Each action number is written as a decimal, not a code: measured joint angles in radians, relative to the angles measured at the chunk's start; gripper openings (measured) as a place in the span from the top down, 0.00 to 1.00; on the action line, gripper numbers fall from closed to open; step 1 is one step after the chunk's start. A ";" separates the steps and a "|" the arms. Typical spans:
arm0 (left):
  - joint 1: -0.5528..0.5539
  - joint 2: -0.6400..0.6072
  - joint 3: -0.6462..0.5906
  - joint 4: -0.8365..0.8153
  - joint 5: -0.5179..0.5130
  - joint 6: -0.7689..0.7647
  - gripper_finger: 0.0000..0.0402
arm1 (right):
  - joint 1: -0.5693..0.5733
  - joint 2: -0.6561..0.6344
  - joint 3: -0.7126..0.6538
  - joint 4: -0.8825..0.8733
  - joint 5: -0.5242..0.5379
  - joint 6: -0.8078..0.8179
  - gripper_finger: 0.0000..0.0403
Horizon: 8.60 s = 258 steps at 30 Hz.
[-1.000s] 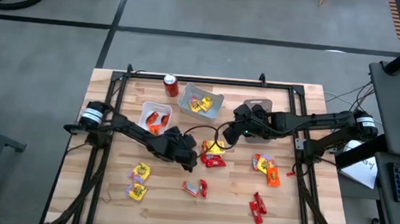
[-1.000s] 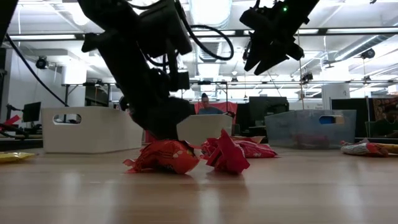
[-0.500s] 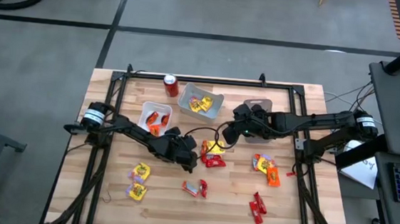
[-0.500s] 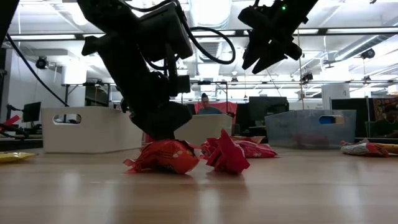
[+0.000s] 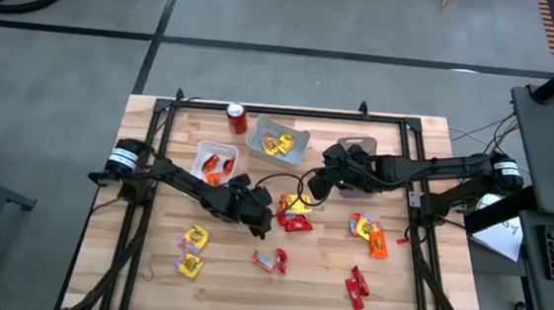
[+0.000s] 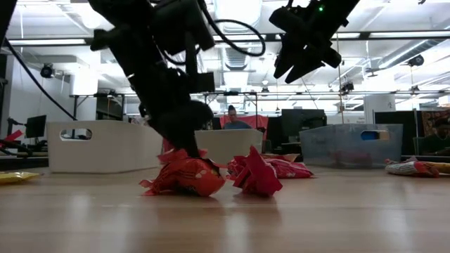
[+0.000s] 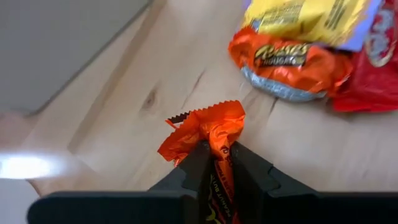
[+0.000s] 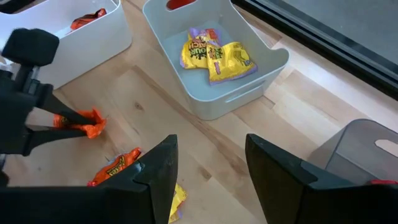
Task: Sort candy
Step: Put the orange chocolate into the white bin, then put the yellow candy into the gray bin, then put the red chocolate into the black bin
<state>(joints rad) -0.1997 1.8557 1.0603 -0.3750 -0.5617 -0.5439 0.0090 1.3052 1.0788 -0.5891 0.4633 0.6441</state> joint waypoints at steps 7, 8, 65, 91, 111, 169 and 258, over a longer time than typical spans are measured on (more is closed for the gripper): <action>-0.002 -0.111 0.000 -0.031 -0.007 0.064 0.91 | 0.000 0.000 0.000 0.000 0.000 -0.001 0.56; -0.002 -0.133 0.000 -0.041 -0.009 0.072 0.91 | 0.000 0.000 0.000 0.000 0.000 -0.003 0.56; 0.252 -0.682 -0.396 -0.167 -0.040 -0.025 0.66 | 0.000 0.000 -0.005 0.004 0.001 -0.005 0.56; -0.478 -0.689 -0.144 -0.383 0.444 -0.197 0.65 | 0.000 0.000 -0.074 0.053 0.000 -0.012 0.56; -0.656 -0.405 -0.152 -0.509 0.527 -0.955 0.55 | 0.007 0.000 -0.074 0.056 0.000 -0.014 0.56; -0.534 -0.668 -0.152 -0.491 0.149 -0.627 1.00 | 0.006 0.000 -0.074 0.056 -0.001 -0.028 0.56; 0.303 -0.866 -0.261 0.177 0.591 0.523 0.82 | 0.426 0.166 -0.074 -0.250 -0.760 0.916 0.56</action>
<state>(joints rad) 0.1036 0.9896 0.7991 -0.1983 0.0297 -0.0208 0.4354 1.4709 1.0050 -0.8388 -0.2967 1.5601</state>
